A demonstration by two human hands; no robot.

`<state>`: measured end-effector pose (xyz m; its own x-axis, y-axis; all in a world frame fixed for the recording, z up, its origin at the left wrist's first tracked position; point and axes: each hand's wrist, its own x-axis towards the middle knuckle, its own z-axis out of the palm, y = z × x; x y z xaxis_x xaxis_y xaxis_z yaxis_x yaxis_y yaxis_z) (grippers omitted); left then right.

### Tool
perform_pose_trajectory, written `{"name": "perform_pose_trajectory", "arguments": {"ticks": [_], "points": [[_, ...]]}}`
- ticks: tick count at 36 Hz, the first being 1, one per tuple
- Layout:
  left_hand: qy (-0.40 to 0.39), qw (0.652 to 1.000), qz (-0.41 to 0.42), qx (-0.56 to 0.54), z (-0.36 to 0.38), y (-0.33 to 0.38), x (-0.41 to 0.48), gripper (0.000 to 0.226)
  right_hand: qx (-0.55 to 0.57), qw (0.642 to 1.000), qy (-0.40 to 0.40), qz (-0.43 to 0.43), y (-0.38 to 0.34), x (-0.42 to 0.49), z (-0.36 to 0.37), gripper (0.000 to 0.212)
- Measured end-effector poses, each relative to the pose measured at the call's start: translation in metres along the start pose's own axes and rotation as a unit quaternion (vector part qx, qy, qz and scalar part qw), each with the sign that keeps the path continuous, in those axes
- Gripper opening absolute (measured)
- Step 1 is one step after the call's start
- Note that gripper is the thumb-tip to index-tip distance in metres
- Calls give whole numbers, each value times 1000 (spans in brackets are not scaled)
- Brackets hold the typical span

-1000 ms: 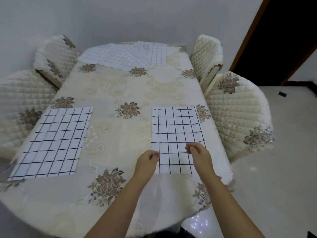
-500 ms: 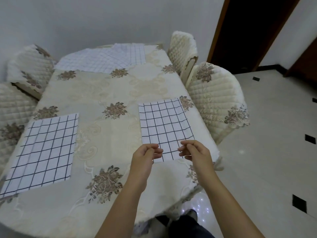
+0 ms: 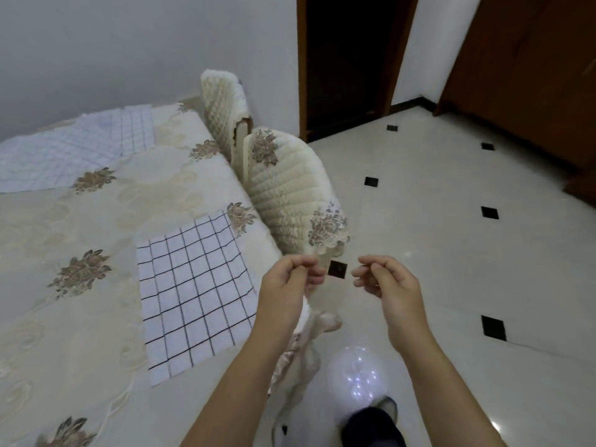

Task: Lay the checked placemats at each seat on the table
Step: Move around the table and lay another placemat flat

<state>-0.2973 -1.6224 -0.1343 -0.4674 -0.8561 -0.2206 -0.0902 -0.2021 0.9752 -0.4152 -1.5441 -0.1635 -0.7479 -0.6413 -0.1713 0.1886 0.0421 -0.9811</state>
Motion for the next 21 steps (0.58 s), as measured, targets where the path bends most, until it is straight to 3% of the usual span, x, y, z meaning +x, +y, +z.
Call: {"name": "perform_pose_trajectory", "arguments": {"ticks": [12,21], "points": [[-88,996,17,-17,221,21,90,31,-24,997,78,-9,-59,135,-166,32],[-117,993,-32,13,295,27,162,31,3,992,125,20,-71,220,-213,31]]}}
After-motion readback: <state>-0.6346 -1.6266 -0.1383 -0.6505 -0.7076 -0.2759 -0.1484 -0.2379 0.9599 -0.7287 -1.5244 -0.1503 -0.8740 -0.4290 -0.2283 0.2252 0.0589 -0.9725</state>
